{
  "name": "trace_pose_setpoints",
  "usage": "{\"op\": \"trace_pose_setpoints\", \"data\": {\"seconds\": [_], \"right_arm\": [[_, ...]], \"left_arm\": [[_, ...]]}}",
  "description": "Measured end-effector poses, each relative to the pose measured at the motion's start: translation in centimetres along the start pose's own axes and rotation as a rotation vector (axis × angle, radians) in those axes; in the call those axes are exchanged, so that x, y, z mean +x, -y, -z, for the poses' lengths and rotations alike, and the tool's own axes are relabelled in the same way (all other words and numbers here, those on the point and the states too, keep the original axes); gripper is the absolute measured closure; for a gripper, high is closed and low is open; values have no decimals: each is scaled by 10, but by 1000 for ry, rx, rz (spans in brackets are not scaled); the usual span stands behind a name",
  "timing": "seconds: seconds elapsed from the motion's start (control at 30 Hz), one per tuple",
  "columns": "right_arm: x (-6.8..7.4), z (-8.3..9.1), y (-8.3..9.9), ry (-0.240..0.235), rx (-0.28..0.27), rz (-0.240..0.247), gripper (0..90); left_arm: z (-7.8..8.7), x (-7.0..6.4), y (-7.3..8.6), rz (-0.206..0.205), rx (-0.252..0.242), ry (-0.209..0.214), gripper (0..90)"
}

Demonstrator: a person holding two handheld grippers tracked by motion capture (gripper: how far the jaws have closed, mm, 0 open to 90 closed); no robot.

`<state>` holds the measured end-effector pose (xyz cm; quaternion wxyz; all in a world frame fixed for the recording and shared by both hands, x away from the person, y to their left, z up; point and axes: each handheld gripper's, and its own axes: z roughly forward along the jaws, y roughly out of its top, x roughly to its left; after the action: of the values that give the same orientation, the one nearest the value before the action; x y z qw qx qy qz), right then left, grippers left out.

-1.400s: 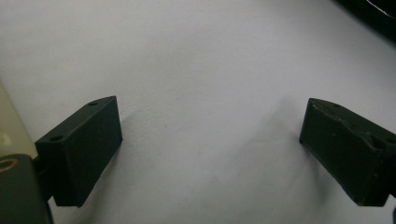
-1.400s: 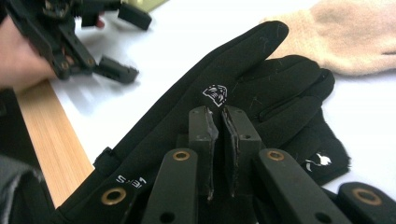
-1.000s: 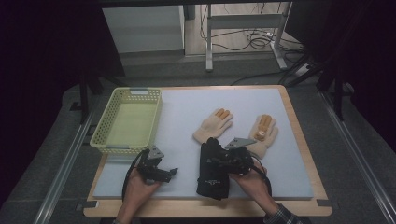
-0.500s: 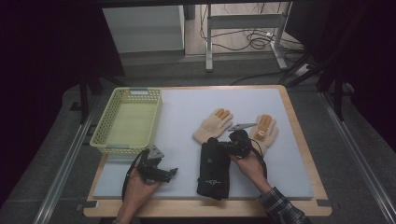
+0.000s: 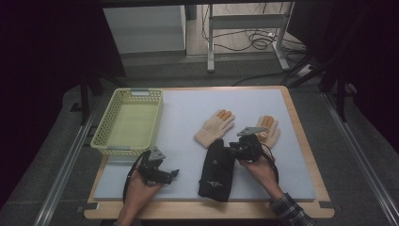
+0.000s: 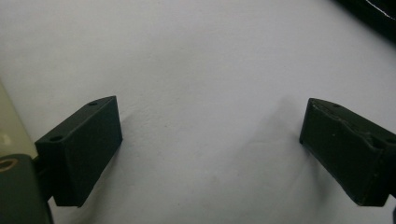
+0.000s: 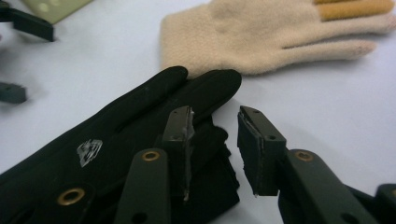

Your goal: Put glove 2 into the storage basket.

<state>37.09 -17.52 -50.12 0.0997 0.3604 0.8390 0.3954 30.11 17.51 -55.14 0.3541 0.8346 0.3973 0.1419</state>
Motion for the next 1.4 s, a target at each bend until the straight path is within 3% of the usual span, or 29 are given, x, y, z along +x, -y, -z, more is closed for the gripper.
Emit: {"op": "trace_pose_setpoints", "data": {"seconds": [0.07, 0.3, 0.43, 0.63, 0.83, 1.03, 1.4], "right_arm": [[3, 11, 6, 12, -5, 45, 631], [9, 29, 26, 0, 4, 85, 738], [15, 35, 39, -40, 31, 90, 792], [33, 38, 56, -110, 73, 125, 802], [48, 26, 63, -158, 99, 142, 808], [60, 12, 58, -183, 85, 158, 802], [75, -12, 43, -152, 58, 180, 808]], "left_arm": [[0, 0, 0, 0, 0, 0, 60], [0, 0, 0, 1, 0, 0, 61], [0, 0, 0, 1, 0, 0, 61], [0, 0, 0, 1, 0, 0, 62], [0, 0, 0, 2, -1, 0, 62], [0, 0, 0, 2, 0, 1, 62], [0, 1, 0, 6, -2, 3, 63]]}}
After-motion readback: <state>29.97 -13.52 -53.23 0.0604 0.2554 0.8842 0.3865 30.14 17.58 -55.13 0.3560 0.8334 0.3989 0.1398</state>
